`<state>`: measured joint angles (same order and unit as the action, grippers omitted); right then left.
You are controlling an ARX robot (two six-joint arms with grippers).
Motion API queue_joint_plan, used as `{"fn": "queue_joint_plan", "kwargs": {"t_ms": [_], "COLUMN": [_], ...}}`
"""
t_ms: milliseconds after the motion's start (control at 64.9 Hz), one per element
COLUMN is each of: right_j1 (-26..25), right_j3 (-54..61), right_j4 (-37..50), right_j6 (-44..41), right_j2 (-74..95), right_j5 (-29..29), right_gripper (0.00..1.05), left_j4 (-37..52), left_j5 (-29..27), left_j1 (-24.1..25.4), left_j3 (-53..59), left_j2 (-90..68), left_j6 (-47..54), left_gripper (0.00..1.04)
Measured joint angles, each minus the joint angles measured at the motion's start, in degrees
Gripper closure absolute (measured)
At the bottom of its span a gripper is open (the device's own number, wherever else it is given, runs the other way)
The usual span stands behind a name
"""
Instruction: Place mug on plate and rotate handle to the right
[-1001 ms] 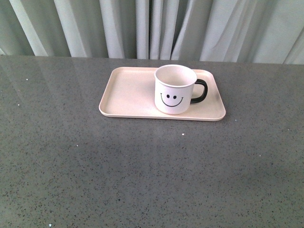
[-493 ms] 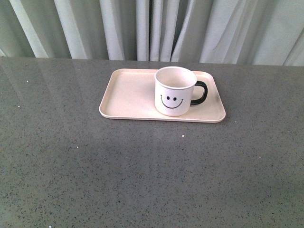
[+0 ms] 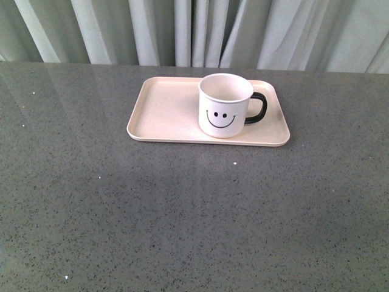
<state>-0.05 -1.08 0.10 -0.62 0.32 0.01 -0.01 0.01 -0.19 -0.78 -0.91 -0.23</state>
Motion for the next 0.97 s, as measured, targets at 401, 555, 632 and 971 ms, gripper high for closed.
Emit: {"fn": "queue_joint_plan", "kwargs": {"t_ms": [401,555,632,971], "right_j1": [0.0,0.0,0.0,0.0], "right_j3": [0.0,0.0,0.0,0.0], "right_j4": [0.0,0.0,0.0,0.0], "right_j6": [0.0,0.0,0.0,0.0], "right_j2": [0.0,0.0,0.0,0.0], "right_j5": [0.0,0.0,0.0,0.0], "right_gripper": [0.09,0.09,0.09,0.09], "left_j4": [0.0,0.0,0.0,0.0], "left_j5": [0.0,0.0,0.0,0.0], "left_j1": [0.0,0.0,0.0,0.0], "left_j3": [0.0,0.0,0.0,0.0], "left_j2": [0.0,0.0,0.0,0.0], "left_j6": [0.0,0.0,0.0,0.0], "left_gripper": [0.09,0.09,0.09,0.09]}}
